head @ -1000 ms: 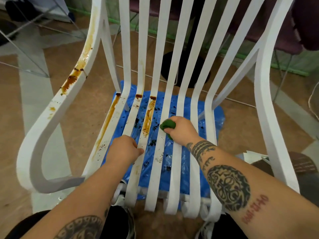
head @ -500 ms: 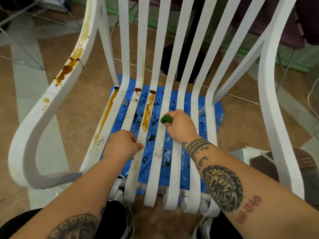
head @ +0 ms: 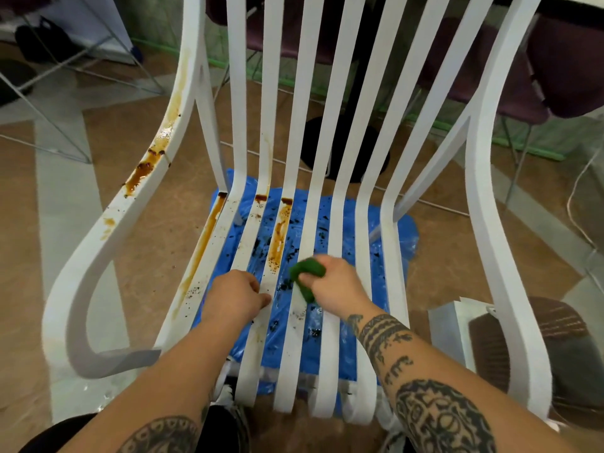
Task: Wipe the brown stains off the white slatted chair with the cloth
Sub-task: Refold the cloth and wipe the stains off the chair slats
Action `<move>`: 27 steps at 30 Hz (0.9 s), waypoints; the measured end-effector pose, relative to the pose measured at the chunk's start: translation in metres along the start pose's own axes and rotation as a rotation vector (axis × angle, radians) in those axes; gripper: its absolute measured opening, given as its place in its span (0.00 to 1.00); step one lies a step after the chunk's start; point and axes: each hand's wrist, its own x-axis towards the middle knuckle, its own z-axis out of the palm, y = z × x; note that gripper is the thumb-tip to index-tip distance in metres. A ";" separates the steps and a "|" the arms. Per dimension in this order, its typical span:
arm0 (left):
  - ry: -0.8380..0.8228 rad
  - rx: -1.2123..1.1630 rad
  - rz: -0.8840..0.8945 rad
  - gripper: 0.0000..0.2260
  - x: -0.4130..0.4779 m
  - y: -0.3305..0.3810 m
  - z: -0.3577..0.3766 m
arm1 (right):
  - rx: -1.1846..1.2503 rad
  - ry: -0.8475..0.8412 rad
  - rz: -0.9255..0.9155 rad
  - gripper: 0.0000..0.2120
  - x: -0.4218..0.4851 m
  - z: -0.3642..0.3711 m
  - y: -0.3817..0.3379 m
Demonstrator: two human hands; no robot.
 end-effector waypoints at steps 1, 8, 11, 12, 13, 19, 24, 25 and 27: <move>0.004 -0.005 0.002 0.11 0.000 -0.001 0.000 | 0.044 0.084 0.002 0.09 0.002 0.002 0.000; 0.015 -0.039 0.006 0.11 -0.001 -0.004 0.005 | -0.311 -0.063 -0.208 0.12 -0.014 0.019 0.005; 0.009 -0.051 0.008 0.12 -0.002 -0.005 0.004 | -0.414 -0.206 -0.205 0.17 -0.028 0.011 0.007; 0.003 -0.060 0.006 0.11 -0.003 -0.005 0.004 | -0.448 -0.287 -0.186 0.17 -0.031 0.004 0.006; -0.001 -0.067 0.004 0.11 -0.004 -0.005 0.005 | -0.481 -0.374 -0.170 0.15 -0.031 -0.003 0.007; 0.008 -0.054 0.016 0.11 -0.001 -0.006 0.007 | -0.256 -0.141 -0.105 0.14 -0.029 -0.014 0.018; 0.000 -0.042 0.023 0.11 -0.002 -0.005 0.007 | -0.286 -0.135 -0.112 0.14 -0.049 0.009 0.028; -0.010 -0.039 0.022 0.11 -0.003 -0.004 0.006 | -0.298 -0.209 -0.077 0.14 -0.054 0.007 0.027; -0.021 -0.024 0.017 0.11 -0.005 -0.003 0.004 | -0.311 -0.355 -0.014 0.13 -0.062 0.003 0.027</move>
